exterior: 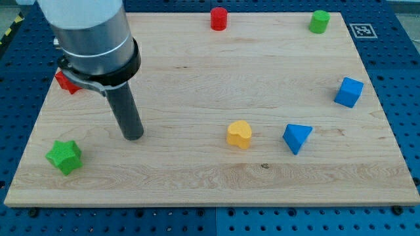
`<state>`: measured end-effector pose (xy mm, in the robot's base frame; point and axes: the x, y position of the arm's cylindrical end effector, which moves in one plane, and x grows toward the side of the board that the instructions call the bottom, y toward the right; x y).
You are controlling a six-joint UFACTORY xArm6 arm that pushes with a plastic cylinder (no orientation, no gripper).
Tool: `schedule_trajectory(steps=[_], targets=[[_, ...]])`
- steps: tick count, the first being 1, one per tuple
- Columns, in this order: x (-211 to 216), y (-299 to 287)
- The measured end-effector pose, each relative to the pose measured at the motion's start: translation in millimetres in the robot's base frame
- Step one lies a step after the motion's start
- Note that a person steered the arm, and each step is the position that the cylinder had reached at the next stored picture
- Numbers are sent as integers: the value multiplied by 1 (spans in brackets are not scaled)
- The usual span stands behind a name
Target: Move the blue triangle to the bottom center
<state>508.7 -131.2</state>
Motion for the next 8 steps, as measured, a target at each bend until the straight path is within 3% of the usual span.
schedule_trajectory(steps=[2,5,7,8], targets=[[-38,23],[-47,246],[1,300],[5,306]])
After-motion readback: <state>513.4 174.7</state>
